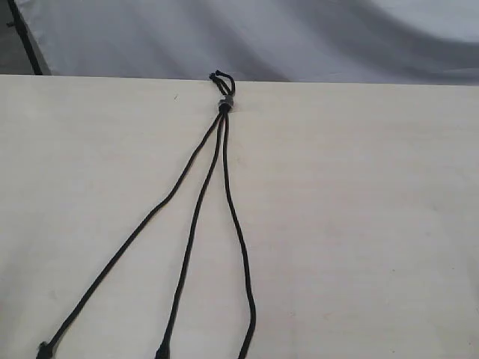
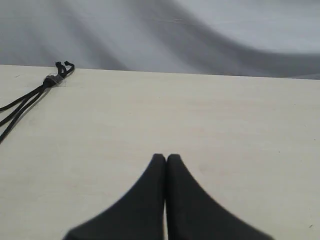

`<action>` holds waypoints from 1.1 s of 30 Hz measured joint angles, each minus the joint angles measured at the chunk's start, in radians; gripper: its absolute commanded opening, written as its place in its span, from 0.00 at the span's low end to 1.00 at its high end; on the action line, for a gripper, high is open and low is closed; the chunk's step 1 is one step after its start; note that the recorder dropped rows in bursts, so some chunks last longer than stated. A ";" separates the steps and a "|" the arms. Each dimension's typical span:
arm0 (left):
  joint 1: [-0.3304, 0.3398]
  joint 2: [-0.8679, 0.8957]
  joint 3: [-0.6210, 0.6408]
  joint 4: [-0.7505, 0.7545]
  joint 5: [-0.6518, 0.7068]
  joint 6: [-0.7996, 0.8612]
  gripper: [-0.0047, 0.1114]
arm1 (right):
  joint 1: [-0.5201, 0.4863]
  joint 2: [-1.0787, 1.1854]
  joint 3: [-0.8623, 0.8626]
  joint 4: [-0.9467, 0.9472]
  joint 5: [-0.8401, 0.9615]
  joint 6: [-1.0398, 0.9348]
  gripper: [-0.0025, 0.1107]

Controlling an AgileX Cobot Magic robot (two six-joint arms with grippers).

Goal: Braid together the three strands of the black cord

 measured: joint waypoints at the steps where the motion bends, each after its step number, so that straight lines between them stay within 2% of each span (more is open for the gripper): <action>1: 0.000 0.000 0.000 0.000 0.000 0.000 0.04 | 0.000 0.000 0.000 0.000 0.000 0.002 0.02; 10: 0.000 0.000 0.000 -0.010 -0.005 -0.007 0.04 | 0.000 0.000 0.000 0.000 -0.070 0.002 0.02; 14: 0.000 0.000 0.000 -0.145 -0.069 -0.145 0.04 | 0.000 0.000 0.000 0.020 -0.213 0.031 0.02; 17: 0.000 0.000 0.000 -0.204 -0.186 -0.246 0.04 | 0.000 0.000 0.000 0.105 -0.335 0.105 0.02; 20: 0.000 -0.001 0.000 -0.217 -0.377 -0.330 0.04 | 0.000 0.000 0.000 0.167 -0.455 0.182 0.02; 22: 0.000 -0.001 0.000 -0.211 -0.509 -0.374 0.04 | 0.000 -0.002 0.000 0.179 -0.520 0.200 0.02; 24: 0.000 -0.002 -0.023 -0.163 -0.577 -0.386 0.04 | 0.000 -0.002 -0.008 0.172 -0.542 0.202 0.02; 27: 0.000 0.067 -0.105 -0.077 -0.552 -0.386 0.04 | 0.000 0.033 -0.068 0.132 -0.533 0.204 0.02; 33: -0.010 0.405 -0.259 0.016 -0.314 -0.404 0.04 | 0.034 0.360 -0.172 0.110 -0.423 0.217 0.02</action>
